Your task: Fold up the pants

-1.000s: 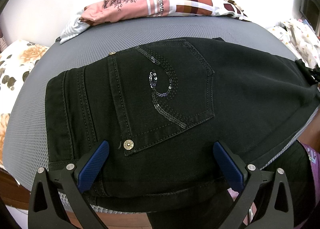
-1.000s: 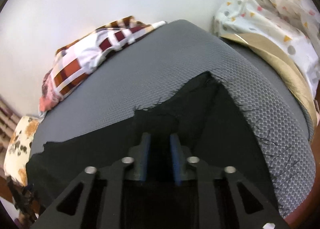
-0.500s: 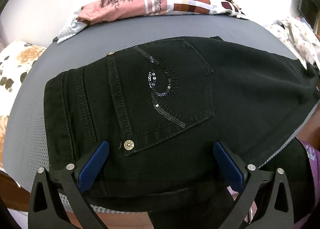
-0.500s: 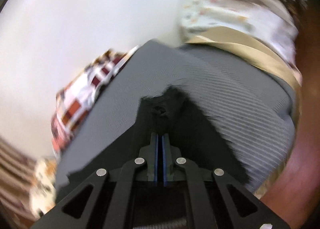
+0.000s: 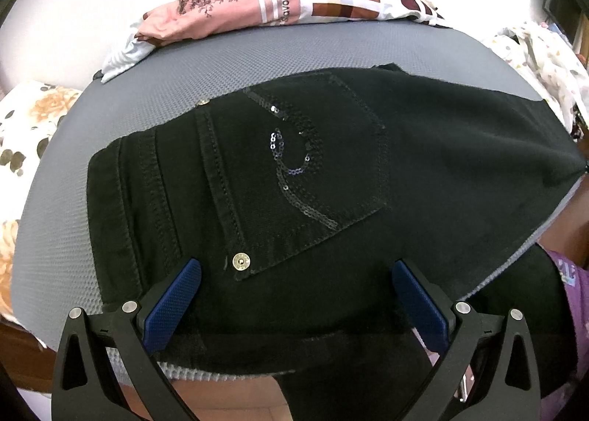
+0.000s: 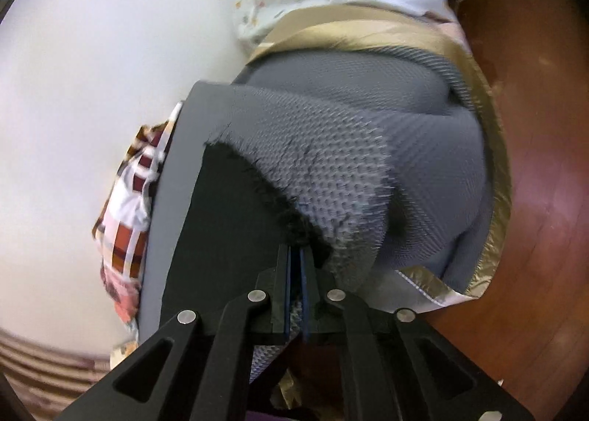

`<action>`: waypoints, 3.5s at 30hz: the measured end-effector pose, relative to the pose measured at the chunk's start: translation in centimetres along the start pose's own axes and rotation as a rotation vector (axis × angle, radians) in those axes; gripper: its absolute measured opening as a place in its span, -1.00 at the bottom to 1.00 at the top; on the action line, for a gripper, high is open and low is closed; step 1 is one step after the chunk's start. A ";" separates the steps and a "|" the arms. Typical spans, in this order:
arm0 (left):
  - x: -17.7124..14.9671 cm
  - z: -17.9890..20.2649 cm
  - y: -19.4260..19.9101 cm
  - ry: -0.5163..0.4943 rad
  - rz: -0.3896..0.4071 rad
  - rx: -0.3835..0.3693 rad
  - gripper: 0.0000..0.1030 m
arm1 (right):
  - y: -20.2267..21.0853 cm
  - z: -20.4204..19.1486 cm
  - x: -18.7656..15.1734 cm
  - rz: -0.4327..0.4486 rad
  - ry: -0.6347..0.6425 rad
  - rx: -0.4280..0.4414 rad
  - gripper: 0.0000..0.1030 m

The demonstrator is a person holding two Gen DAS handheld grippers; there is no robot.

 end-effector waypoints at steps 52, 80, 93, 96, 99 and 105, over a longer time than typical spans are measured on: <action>-1.1 -0.5 2.8 0.259 -0.008 -0.173 1.00 | -13.0 -20.9 -20.8 -0.607 0.222 0.401 -0.92; -1.3 -4.0 2.7 0.685 -0.147 -0.527 0.99 | -17.1 -31.7 -29.7 -0.859 0.298 0.528 -0.46; -1.1 -6.0 3.6 0.673 -0.096 -0.417 0.99 | -15.4 -32.3 -30.7 -0.876 0.336 0.563 -0.94; -1.1 -6.4 3.8 0.687 -0.099 -0.423 0.99 | -15.5 -32.4 -31.4 -0.894 0.375 0.534 -0.94; -1.0 -6.5 4.7 0.675 -0.083 -0.395 0.99 | -16.0 -32.2 -31.7 -0.926 0.373 0.545 -0.86; -1.1 -7.1 5.2 0.705 -0.074 -0.428 0.99 | -17.0 -32.5 -31.6 -0.918 0.334 0.519 -0.44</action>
Point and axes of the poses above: each gripper's, at about its wrist camera, not at the fingertips, and y roughly against the way its jaws point, z to its right, x to its top, the point moved 4 cm from there along -y, roughly the way its jaws point, and after that the axes turned 14 degrees about y, right-handed, at the moved point
